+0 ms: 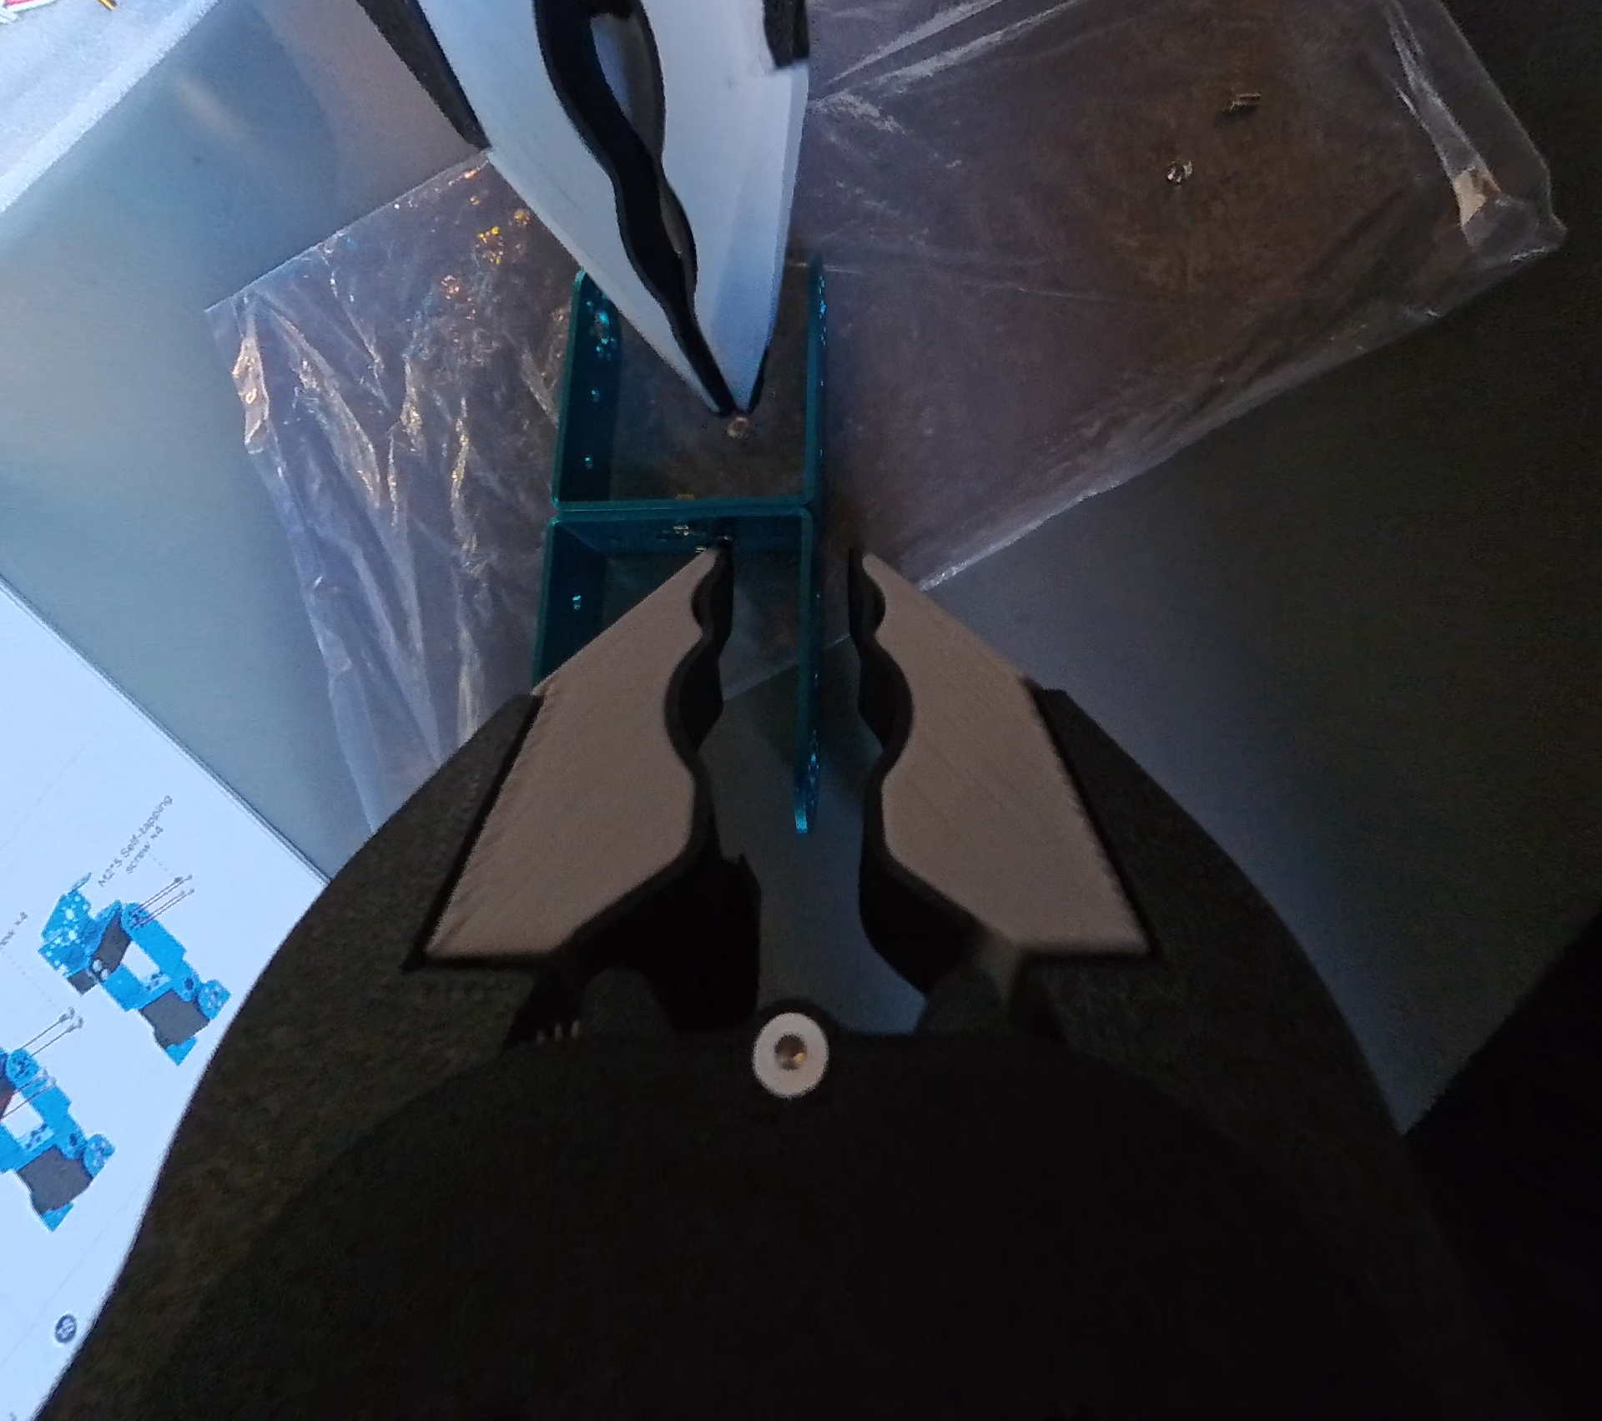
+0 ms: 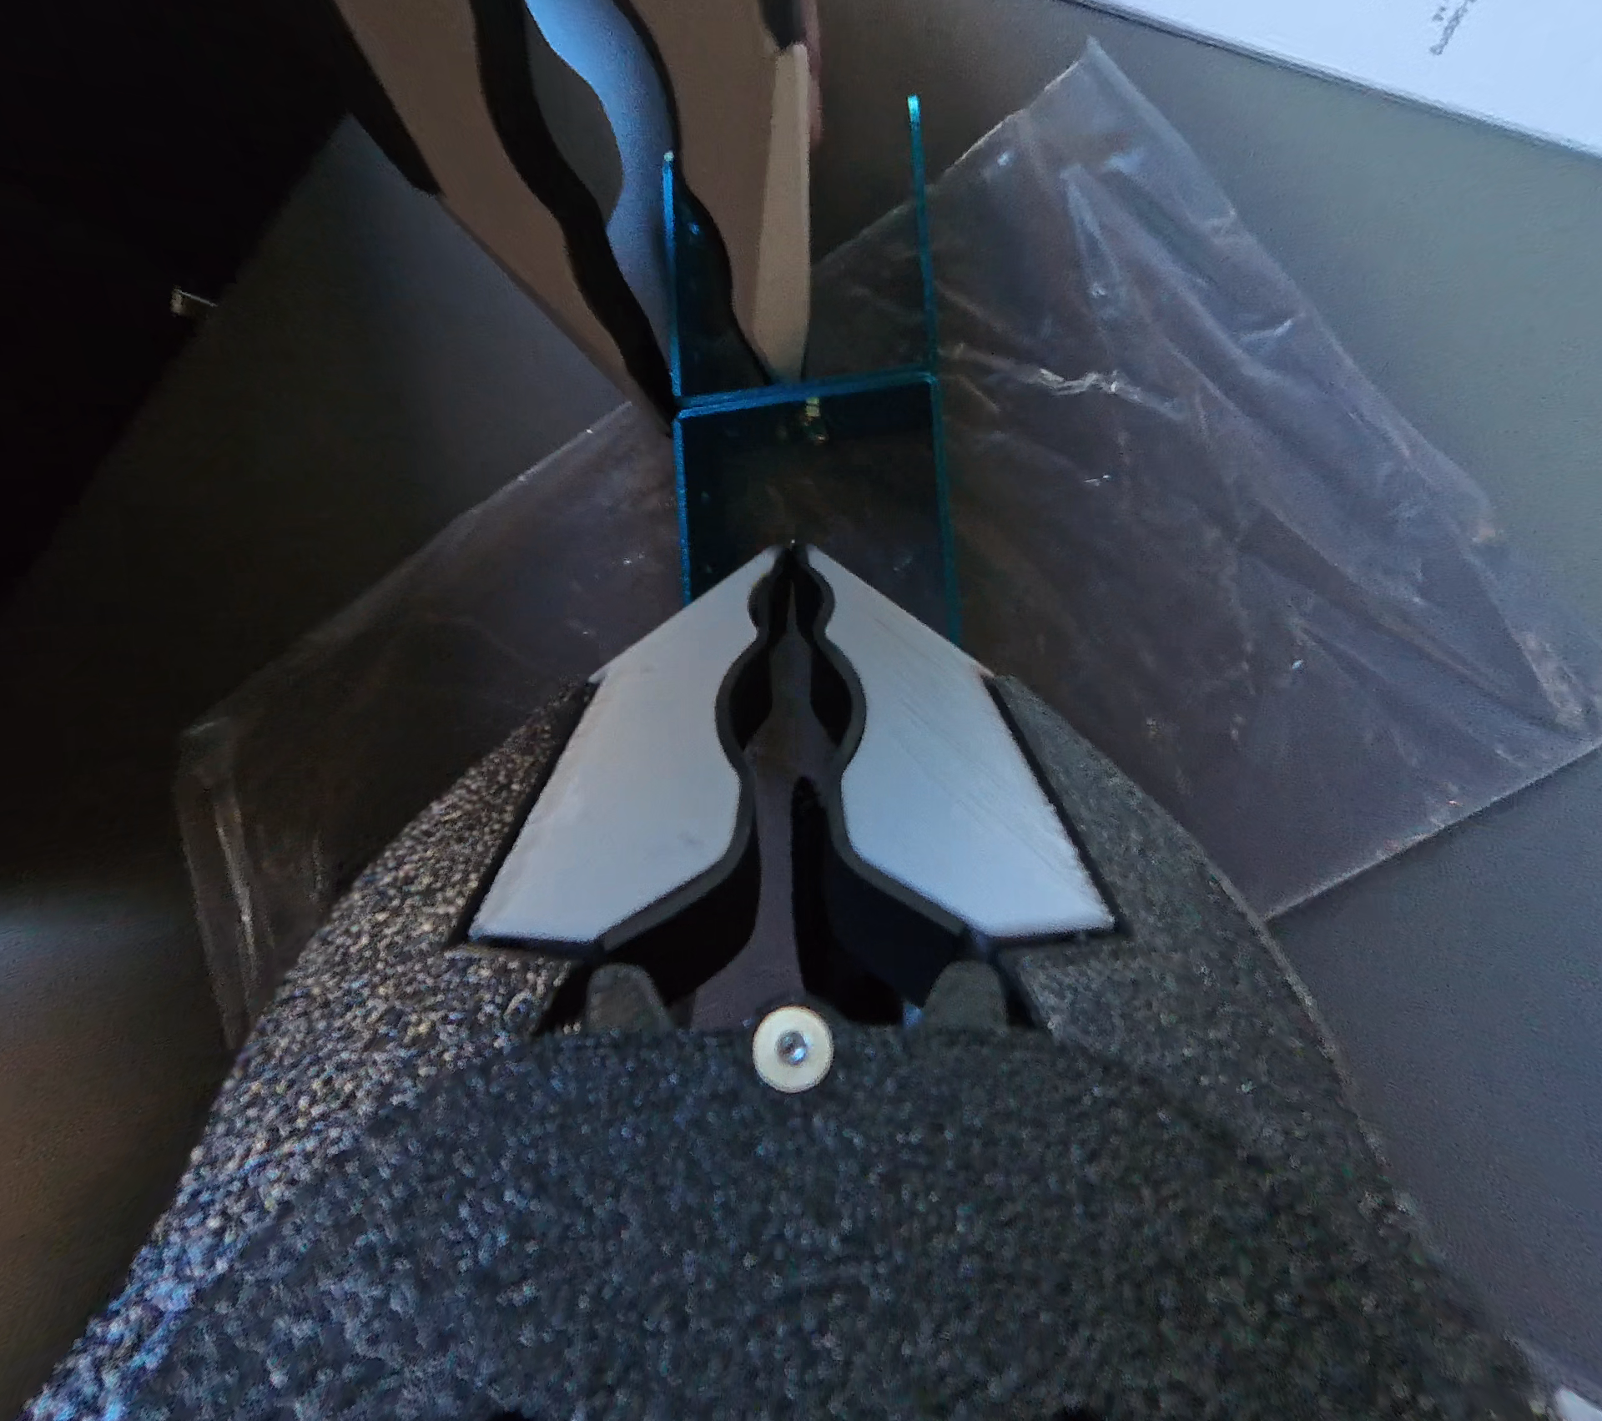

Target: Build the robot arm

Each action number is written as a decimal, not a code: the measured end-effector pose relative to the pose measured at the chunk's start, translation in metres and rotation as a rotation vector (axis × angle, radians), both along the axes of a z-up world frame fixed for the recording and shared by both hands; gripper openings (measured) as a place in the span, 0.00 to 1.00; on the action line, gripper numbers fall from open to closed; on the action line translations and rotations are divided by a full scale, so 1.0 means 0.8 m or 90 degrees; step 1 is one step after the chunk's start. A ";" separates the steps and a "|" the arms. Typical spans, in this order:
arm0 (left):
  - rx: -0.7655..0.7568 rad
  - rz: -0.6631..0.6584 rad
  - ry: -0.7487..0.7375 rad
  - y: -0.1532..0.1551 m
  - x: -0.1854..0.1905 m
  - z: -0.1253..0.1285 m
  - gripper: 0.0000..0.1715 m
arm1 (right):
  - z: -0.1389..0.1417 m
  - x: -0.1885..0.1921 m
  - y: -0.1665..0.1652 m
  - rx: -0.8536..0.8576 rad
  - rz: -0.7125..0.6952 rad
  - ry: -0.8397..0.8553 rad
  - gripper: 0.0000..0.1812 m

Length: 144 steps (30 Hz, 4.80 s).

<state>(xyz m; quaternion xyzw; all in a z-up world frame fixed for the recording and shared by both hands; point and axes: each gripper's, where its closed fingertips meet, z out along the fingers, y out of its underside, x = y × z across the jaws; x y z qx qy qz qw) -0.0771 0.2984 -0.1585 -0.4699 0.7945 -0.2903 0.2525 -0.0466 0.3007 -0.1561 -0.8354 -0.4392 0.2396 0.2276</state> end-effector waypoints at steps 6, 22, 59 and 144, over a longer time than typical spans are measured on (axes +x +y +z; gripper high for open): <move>0.007 0.005 0.004 0.000 0.000 0.000 0.14 | 0.012 -0.004 0.007 0.031 0.009 0.010 0.00; 0.016 0.009 0.005 -0.001 0.000 0.000 0.14 | -0.009 0.001 0.005 0.023 0.036 -0.145 0.05; 0.001 0.014 -0.017 -0.004 0.004 0.000 0.14 | 0.005 -0.028 0.011 -0.029 -0.031 0.128 0.02; 0.051 -0.001 -0.009 -0.011 -0.002 -0.001 0.03 | 0.012 -0.011 -0.009 -0.044 -0.034 0.075 0.05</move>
